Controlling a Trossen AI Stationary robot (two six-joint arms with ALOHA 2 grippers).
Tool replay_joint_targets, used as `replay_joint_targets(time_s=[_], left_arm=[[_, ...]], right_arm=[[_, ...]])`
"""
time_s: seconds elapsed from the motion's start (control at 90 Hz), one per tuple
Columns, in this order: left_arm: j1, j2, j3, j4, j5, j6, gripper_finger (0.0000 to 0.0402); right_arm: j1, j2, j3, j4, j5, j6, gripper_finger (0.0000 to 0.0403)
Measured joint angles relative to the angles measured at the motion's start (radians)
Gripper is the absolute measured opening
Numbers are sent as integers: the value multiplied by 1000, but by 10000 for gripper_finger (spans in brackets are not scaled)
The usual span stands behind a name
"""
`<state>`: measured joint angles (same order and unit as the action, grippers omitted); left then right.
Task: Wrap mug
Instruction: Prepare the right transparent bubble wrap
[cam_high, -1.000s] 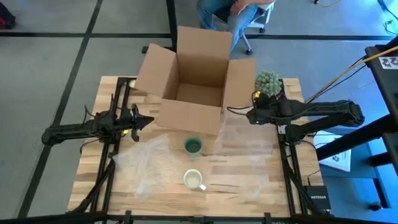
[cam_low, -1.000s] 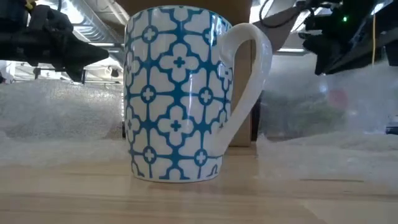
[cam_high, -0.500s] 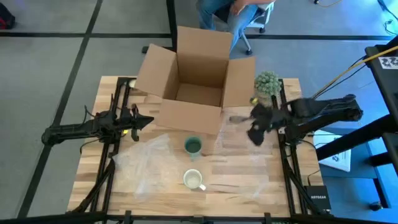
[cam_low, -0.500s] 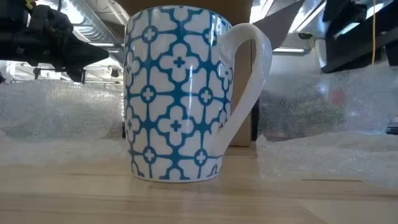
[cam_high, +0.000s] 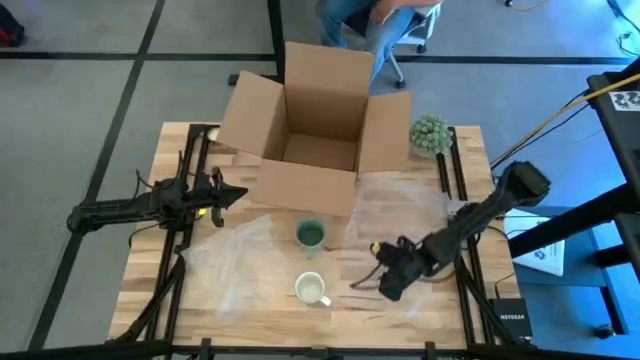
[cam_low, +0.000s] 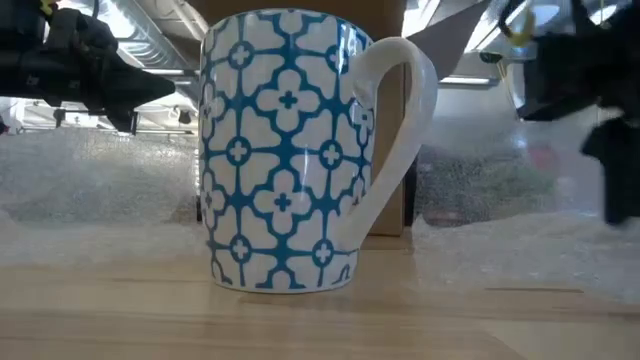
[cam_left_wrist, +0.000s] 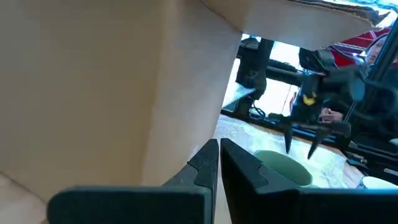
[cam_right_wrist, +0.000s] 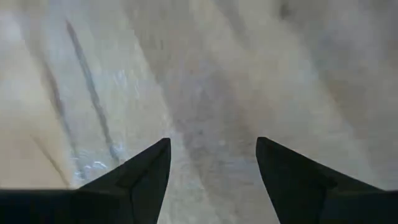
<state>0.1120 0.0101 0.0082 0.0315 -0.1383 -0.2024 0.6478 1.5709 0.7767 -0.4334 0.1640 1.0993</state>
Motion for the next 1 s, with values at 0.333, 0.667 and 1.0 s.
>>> replay_joint_targets(time_s=[0.333, 0.667, 1.0], left_arm=[[0, 0, 0, 0, -1, -20, 0], [0, 0, 0, 2, -10, -26, 0], [0, 0, 0, 2, -10, -36, 0]], right_arm=[[101, 174, 171, 73, -93, -13, 223], [125, 133, 476, -471, 112, -64, 223], [58, 136, 373, -591, 346, -91, 223]])
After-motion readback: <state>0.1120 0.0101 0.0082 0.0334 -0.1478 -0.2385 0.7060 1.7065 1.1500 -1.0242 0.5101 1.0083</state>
